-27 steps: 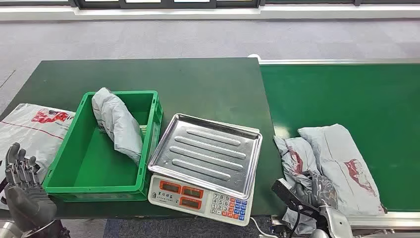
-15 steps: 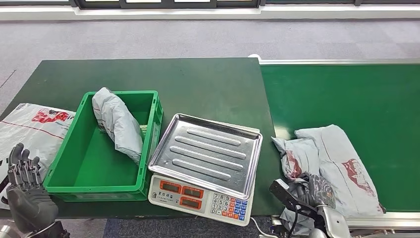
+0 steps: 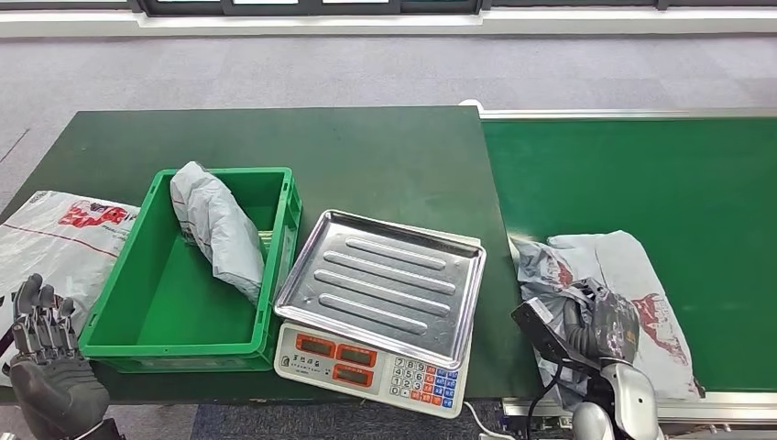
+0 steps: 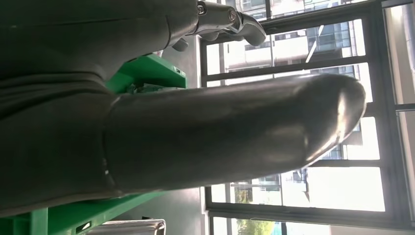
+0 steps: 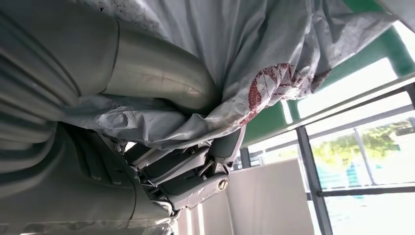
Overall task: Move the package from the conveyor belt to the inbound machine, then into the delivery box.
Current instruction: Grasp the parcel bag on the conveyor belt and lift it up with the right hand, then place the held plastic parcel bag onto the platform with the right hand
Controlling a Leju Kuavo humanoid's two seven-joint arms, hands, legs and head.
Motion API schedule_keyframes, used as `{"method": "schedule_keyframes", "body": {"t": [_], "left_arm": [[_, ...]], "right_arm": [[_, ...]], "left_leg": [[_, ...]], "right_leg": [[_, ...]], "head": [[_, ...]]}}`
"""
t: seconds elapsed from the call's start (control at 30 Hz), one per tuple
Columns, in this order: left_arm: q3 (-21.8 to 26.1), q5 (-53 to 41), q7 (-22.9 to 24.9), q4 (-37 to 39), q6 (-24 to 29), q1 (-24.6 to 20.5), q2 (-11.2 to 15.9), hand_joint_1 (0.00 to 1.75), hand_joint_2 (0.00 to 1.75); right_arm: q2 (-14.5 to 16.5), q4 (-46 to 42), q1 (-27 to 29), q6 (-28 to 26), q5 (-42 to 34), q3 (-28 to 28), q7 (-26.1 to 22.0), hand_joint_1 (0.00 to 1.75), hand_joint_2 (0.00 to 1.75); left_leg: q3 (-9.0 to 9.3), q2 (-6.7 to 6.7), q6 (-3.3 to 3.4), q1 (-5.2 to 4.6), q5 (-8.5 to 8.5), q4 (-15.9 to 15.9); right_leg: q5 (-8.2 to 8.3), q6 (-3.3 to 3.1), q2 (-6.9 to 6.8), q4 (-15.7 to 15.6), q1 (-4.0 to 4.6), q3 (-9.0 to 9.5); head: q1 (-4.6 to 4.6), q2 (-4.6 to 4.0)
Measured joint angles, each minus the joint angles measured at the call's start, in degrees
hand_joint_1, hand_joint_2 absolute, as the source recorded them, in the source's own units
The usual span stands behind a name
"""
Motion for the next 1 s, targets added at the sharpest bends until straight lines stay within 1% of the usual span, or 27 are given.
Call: {"method": "schedule_keyframes", "body": {"t": [0.17, 0.27, 0.4, 0.53, 0.67, 0.8, 1.0], "left_arm": [[0.01, 0.0, -0.03, -0.06, -0.02, 0.03, -0.18, 0.0, 0.0], [0.04, -0.13, -0.04, -0.06, -0.01, 0.04, -0.39, 0.0, 0.0], [0.04, -0.22, -0.17, -0.04, -0.26, 0.03, -0.82, 0.0, 0.0], [0.04, -0.19, -0.35, 0.03, -0.6, -0.03, -1.03, 0.0, 0.0], [0.04, -0.17, -0.4, 0.22, -0.53, -0.17, -1.05, 0.0, 0.0], [0.04, -0.26, -0.38, 0.57, 0.02, -0.68, -1.04, 0.0, 0.0], [0.04, -0.27, -0.34, 1.77, 0.72, -2.32, -0.85, 0.0, 0.0]], "right_arm": [[0.22, -0.62, -0.01, -0.49, -0.07, -0.25, -0.32, 1.75, 1.75], [0.51, -1.58, -0.04, -4.99, -0.48, -0.86, -2.68, 1.75, 1.75], [0.84, -6.51, -0.25, -10.24, 0.49, -2.28, -5.07, 1.75, 1.75], [0.95, -11.15, -0.47, -11.87, 1.38, -3.38, -5.6, 1.75, 1.75], [0.95, -12.89, -0.43, -14.51, 1.64, -3.74, -6.64, 1.75, 1.75], [0.92, -14.71, -0.81, -18.86, 2.62, -3.11, -7.46, 1.75, 1.75], [-0.03, -16.03, -4.25, -20.82, 1.59, -0.12, -8.21, 1.75, 1.75]], "left_leg": [[0.0, 0.0, 0.0, 0.0, 0.0, 0.0], [-0.02, 0.0, 0.0, -0.01, 0.0, 0.0], [-0.01, 0.0, 0.0, -0.01, 0.0, 0.0], [0.01, -0.01, 0.0, 0.0, 0.0, 0.0], [0.01, 0.0, 0.0, -0.01, 0.0, 0.0], [0.01, 0.01, 0.0, 0.0, 0.0, 0.0], [0.09, 0.01, 0.0, 0.0, 0.04, 0.0]], "right_leg": [[0.0, 0.0, 0.0, 0.0, 0.0, 0.0], [0.0, 0.0, -0.01, 0.0, -0.01, 0.0], [0.0, 0.0, 0.0, 0.0, -0.01, 0.0], [0.0, 0.0, 0.0, 0.0, 0.0, 0.01], [0.0, 0.0, 0.0, 0.0, -0.01, 0.0], [0.01, 0.0, 0.0, 0.0, 0.0, 0.01], [0.02, 0.0, 0.01, 0.0, 0.0, 0.07]], "head": [[0.0, 0.0], [0.0, 0.0], [0.0, 0.0], [0.0, 0.0], [0.0, 0.0], [0.0, 0.01], [0.0, 0.0]]}}
